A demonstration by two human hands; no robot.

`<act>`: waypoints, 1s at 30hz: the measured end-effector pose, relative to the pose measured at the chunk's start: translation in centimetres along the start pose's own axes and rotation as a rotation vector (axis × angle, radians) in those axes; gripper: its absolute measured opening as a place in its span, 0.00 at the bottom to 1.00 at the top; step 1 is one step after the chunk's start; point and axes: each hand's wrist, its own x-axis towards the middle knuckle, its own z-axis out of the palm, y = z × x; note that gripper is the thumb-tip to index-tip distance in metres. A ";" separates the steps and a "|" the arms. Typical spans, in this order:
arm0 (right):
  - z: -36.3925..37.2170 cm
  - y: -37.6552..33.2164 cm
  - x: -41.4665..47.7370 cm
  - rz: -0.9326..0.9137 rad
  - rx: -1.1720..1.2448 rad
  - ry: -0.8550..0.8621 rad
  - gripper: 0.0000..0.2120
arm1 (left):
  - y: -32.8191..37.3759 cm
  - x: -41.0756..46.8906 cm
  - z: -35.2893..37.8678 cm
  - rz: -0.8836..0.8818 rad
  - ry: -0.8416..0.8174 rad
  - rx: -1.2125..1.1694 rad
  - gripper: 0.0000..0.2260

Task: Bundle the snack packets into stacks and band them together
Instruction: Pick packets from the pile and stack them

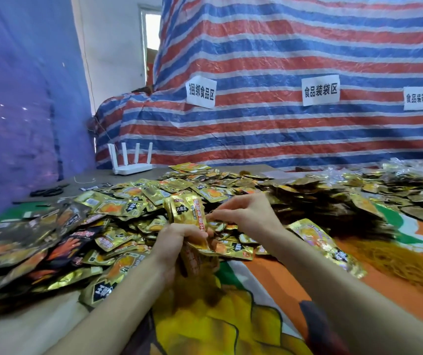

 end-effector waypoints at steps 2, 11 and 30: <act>1.6 0.8 0.4 -0.020 0.062 0.082 0.05 | 0.2 0.2 -0.5 -0.003 0.049 -0.035 0.16; 0.1 3.2 0.5 0.221 0.466 -0.485 0.07 | 1.2 1.2 -2.3 -0.160 -0.067 -0.011 0.17; 1.4 2.8 -0.4 0.088 0.562 -0.168 0.23 | 0.5 1.1 -2.0 -0.064 0.081 -0.038 0.15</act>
